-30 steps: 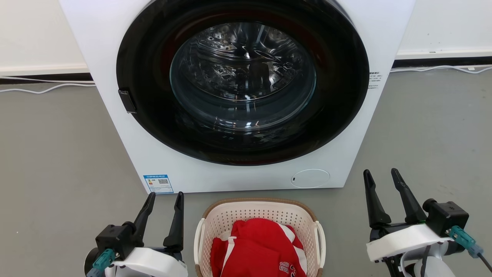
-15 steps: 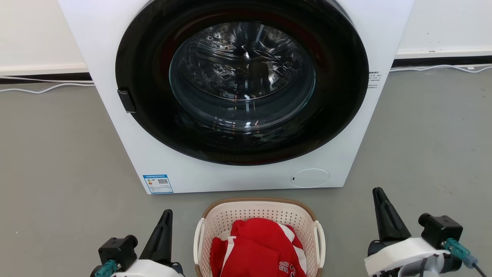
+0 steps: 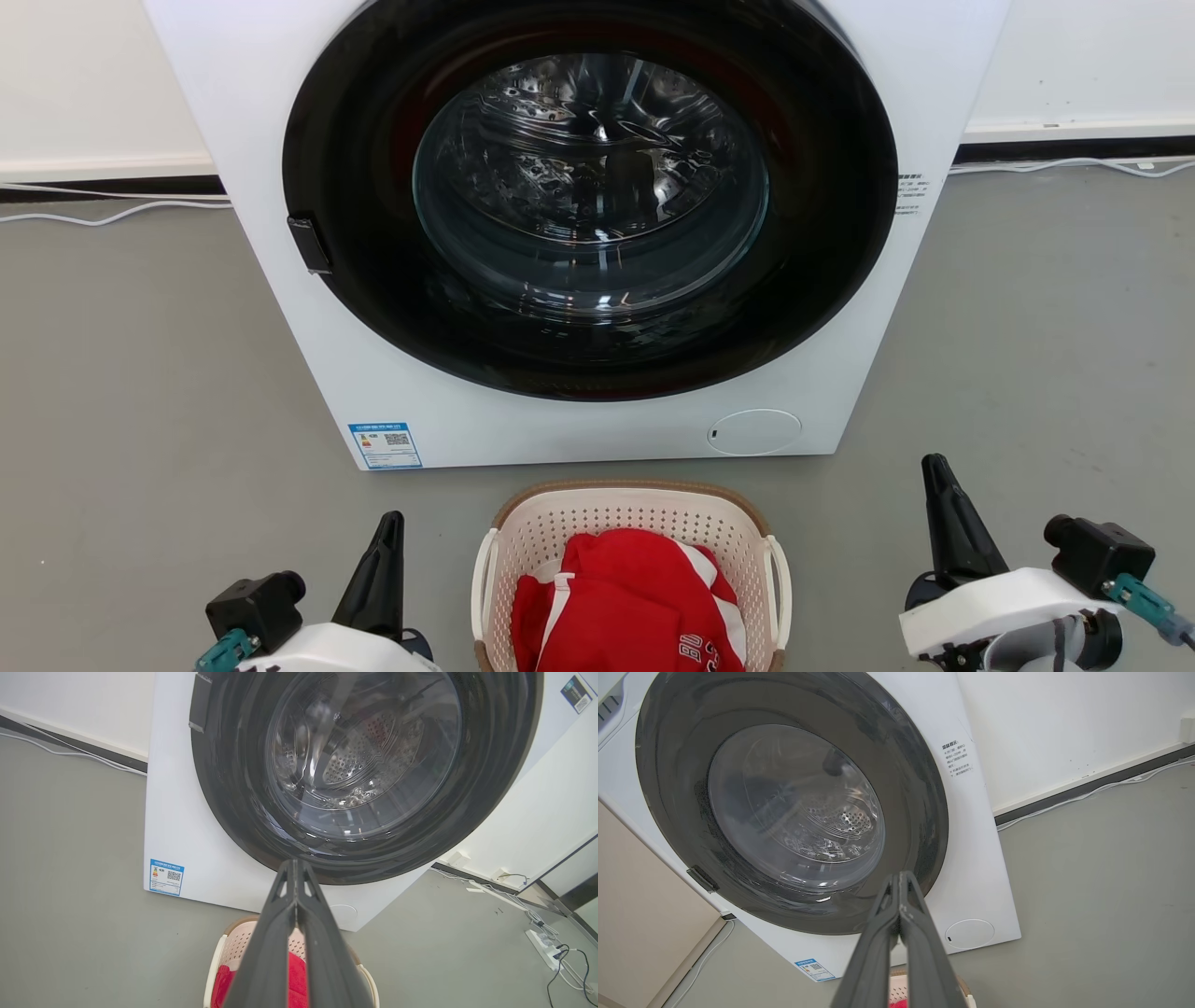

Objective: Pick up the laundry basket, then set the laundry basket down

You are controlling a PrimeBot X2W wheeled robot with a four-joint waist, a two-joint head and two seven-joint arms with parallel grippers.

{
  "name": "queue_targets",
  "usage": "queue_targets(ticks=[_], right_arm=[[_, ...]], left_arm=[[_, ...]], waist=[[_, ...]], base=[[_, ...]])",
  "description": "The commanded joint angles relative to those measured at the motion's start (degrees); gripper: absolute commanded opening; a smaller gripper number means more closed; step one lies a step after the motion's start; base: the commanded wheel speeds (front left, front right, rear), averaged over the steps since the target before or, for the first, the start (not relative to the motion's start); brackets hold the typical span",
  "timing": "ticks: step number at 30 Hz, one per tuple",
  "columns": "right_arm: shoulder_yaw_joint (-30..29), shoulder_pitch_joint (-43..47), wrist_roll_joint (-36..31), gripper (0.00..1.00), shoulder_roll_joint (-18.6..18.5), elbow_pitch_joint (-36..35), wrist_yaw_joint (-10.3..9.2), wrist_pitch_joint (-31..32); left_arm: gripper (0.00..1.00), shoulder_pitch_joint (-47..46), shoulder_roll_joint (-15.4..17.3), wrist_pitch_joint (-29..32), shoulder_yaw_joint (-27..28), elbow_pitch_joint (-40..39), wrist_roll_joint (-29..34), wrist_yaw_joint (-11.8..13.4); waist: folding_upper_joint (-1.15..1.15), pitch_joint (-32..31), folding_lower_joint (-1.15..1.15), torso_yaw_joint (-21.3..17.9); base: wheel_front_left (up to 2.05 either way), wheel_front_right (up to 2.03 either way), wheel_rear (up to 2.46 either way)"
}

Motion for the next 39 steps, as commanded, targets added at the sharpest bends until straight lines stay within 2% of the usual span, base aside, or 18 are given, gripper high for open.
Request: queue_targets(ticks=[1,39], right_arm=[[-0.25,-1.65,1.54,0.0,-0.12,-1.59,0.07,0.47],[-2.75,-1.57,24.15,0.0,0.45,-3.0,0.19,6.7]], left_arm=[[0.0,-2.4,0.2,0.25,0.77,-1.35,-1.37,-0.34],[0.0,-3.89,0.42,6.5,4.5,-1.25,-23.53,-1.07]], waist=[[0.0,0.0,-0.01,0.02],[0.0,-0.05,-0.01,0.38]], base=[[0.0,0.0,0.0],[0.0,0.0,0.0]])
